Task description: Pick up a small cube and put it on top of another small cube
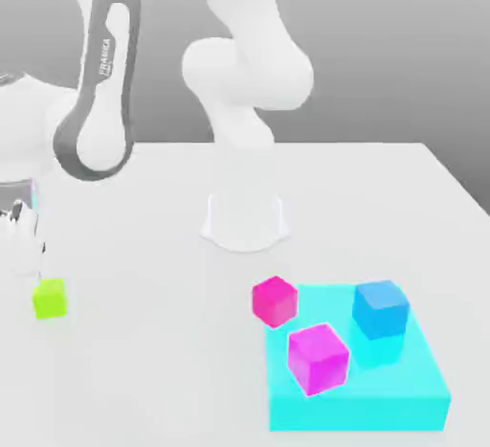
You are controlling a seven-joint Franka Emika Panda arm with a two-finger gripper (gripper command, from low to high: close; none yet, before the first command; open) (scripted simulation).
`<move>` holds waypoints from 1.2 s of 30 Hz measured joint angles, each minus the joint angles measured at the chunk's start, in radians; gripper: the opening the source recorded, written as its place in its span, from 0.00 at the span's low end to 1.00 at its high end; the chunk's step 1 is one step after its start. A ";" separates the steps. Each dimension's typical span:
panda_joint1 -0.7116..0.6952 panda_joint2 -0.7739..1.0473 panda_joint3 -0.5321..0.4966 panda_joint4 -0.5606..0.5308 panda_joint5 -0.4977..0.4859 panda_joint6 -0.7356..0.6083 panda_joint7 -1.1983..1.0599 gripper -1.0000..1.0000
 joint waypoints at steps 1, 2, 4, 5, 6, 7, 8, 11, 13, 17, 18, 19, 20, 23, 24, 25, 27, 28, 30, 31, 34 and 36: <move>-0.025 0.036 0.031 0.007 0.028 0.027 -0.021 0.50; -0.052 0.072 0.062 0.015 0.051 0.055 -0.038 0.50; -0.094 0.128 0.110 0.027 0.077 0.101 -0.059 0.00; -0.094 0.128 0.110 0.027 0.077 0.101 -0.059 0.00; -0.094 0.128 0.110 0.027 0.077 0.101 -0.059 0.00; -0.094 0.128 0.110 0.027 0.077 0.101 -0.059 0.00; -0.094 0.128 0.110 0.027 0.076 0.101 -0.058 0.00; -0.095 0.125 0.111 0.027 0.074 0.099 -0.057 0.00; -0.068 0.071 0.075 0.014 0.034 0.057 -0.025 0.00; -0.037 -0.070 0.015 -0.018 -0.097 -0.049 0.072 0.00; -0.019 -0.101 0.023 -0.021 -0.117 -0.074 0.108 0.00; 0.014 -0.126 0.048 -0.021 -0.125 -0.095 0.151 0.00; 0.070 -0.151 0.076 -0.021 -0.130 -0.117 0.195 0.00; 0.235 -0.219 0.142 -0.018 -0.130 -0.178 0.324 0.00; 0.288 -0.240 0.159 -0.017 -0.129 -0.198 0.367 0.00; 0.322 -0.262 0.179 -0.016 -0.127 -0.218 0.410 0.00; 0.388 -0.302 0.229 -0.014 -0.121 -0.258 0.494 0.00; 0.414 -0.322 0.259 -0.013 -0.117 -0.277 0.535 0.00; 0.472 -0.359 0.325 -0.011 -0.105 -0.314 0.613 0.00; 0.502 -0.376 0.358 -0.011 -0.098 -0.331 0.649 0.00; 0.593 -0.425 0.459 -0.011 -0.074 -0.381 0.753 0.00; 0.656 -0.457 0.530 -0.010 -0.056 -0.415 0.824 0.00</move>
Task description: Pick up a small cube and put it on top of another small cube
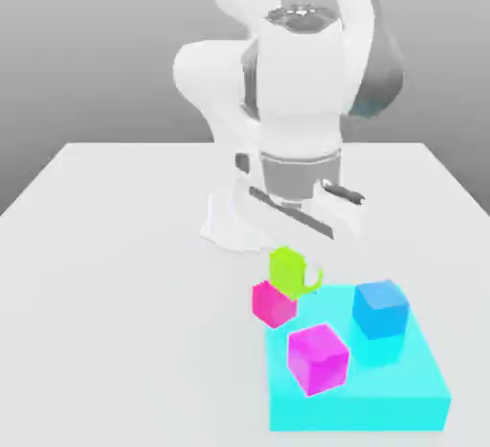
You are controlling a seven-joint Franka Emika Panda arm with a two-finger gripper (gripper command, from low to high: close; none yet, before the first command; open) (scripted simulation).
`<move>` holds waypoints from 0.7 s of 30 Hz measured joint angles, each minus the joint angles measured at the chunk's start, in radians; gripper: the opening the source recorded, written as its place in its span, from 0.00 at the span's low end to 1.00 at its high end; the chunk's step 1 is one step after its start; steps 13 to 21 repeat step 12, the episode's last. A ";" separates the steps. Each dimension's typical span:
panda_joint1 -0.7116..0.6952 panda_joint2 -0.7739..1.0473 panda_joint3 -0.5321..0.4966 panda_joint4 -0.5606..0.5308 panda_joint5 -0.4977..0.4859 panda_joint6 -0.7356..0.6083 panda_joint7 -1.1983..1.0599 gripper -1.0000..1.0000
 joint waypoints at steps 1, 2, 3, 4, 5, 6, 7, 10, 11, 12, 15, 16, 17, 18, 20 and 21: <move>0.033 -0.015 0.037 0.000 0.010 -0.017 0.037 0.00; 0.065 -0.023 0.077 0.002 0.015 -0.029 0.078 0.00; 0.077 -0.012 0.102 0.000 0.010 -0.019 0.107 0.00; 0.079 0.008 0.117 -0.003 -0.002 0.002 0.127 0.00; 0.076 0.033 0.128 -0.008 -0.016 0.030 0.144 0.00; 0.073 0.060 0.135 -0.012 -0.030 0.060 0.157 0.00; 0.069 0.089 0.140 -0.018 -0.044 0.093 0.170 0.00; 0.065 0.142 0.147 -0.028 -0.067 0.155 0.189 1.00; 0.065 0.142 0.147 -0.028 -0.067 0.155 0.189 1.00; 0.065 0.142 0.147 -0.028 -0.067 0.155 0.189 1.00; 0.065 0.142 0.147 -0.028 -0.067 0.155 0.189 1.00; 0.065 0.142 0.147 -0.028 -0.067 0.155 0.189 1.00; 0.065 0.142 0.147 -0.028 -0.067 0.155 0.189 1.00; 0.065 0.142 0.147 -0.028 -0.067 0.155 0.189 1.00; 0.065 0.142 0.147 -0.028 -0.067 0.155 0.189 1.00; 0.065 0.142 0.147 -0.028 -0.067 0.155 0.189 1.00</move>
